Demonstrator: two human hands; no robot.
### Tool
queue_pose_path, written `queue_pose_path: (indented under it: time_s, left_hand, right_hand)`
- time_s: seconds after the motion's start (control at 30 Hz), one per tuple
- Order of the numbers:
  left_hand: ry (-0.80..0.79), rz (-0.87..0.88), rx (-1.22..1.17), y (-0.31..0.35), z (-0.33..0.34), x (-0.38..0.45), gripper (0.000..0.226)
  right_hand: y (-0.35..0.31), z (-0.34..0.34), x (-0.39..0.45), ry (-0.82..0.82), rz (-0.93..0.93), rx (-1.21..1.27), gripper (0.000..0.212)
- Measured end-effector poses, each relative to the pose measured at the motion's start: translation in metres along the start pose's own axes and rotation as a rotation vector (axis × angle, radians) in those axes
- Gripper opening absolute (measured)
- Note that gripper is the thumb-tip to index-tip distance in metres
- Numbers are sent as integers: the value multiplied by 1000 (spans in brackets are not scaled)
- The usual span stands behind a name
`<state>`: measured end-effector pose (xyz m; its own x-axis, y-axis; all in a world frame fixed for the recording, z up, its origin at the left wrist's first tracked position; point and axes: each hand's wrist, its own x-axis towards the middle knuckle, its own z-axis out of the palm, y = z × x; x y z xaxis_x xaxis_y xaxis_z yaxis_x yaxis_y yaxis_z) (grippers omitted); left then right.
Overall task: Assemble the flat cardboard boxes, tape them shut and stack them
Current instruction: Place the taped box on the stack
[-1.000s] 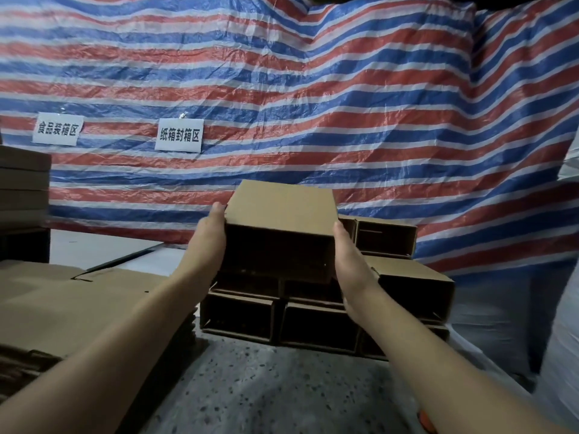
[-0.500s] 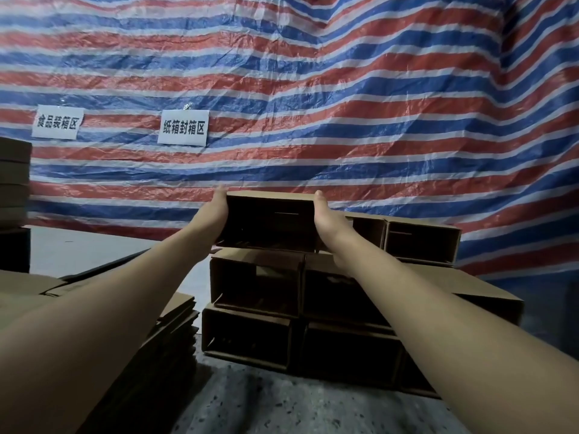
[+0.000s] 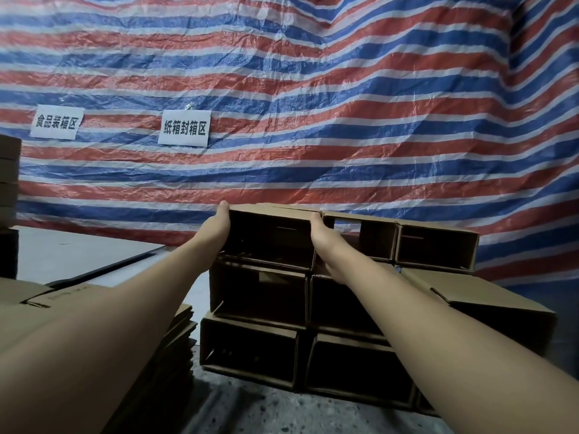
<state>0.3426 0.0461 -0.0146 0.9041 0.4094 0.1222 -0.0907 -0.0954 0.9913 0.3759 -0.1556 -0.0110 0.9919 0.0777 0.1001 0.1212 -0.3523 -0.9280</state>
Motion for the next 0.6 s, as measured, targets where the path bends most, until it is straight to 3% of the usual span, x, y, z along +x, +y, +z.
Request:
queue_pose_path:
  time_s: [0.33, 0.6]
  left_hand:
    - [89, -24, 8, 4, 7, -1, 83]
    - [405, 266, 159, 18, 3, -40, 54]
  right_hand:
    - [-1, -4, -4, 32, -11, 24, 89]
    - [-16, -34, -39, 146, -38, -81, 76]
